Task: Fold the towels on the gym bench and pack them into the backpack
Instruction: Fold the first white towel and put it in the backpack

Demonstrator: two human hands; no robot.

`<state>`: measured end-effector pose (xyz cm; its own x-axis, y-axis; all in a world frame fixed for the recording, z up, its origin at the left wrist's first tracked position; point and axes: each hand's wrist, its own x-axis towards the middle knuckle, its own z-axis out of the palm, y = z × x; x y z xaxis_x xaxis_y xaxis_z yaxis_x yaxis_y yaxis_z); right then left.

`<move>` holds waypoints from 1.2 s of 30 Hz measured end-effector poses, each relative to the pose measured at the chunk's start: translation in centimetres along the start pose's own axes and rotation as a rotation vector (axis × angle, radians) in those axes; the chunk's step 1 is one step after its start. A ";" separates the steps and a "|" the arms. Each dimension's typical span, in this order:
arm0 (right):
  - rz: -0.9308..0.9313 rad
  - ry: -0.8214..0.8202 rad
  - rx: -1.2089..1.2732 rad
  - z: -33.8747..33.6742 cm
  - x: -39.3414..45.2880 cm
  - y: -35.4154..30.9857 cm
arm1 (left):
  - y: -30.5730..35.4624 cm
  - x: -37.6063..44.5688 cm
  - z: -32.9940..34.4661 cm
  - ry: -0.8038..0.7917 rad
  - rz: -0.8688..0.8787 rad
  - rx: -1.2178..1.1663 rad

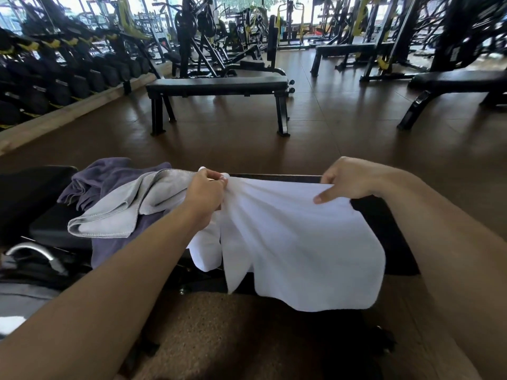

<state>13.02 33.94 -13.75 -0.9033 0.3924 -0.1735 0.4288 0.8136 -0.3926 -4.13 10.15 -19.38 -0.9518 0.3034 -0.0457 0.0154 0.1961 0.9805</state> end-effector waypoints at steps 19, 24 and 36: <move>0.033 0.112 -0.291 0.9 -0.9 2.5 | 2.2 -2.0 0.1 -0.220 0.126 -0.053; -0.144 0.286 -0.418 0.2 -2.1 1.4 | 3.0 -2.8 -0.1 -0.236 0.098 -0.115; -0.423 -0.198 0.939 -5.8 -11.0 -3.7 | 3.1 -3.6 -1.5 -0.526 0.177 -0.237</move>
<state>21.45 29.07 -5.09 -0.9995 0.0074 0.0302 -0.0285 0.1748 -0.9842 -1.09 8.27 -15.86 -0.6608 0.7448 0.0925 0.0336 -0.0938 0.9950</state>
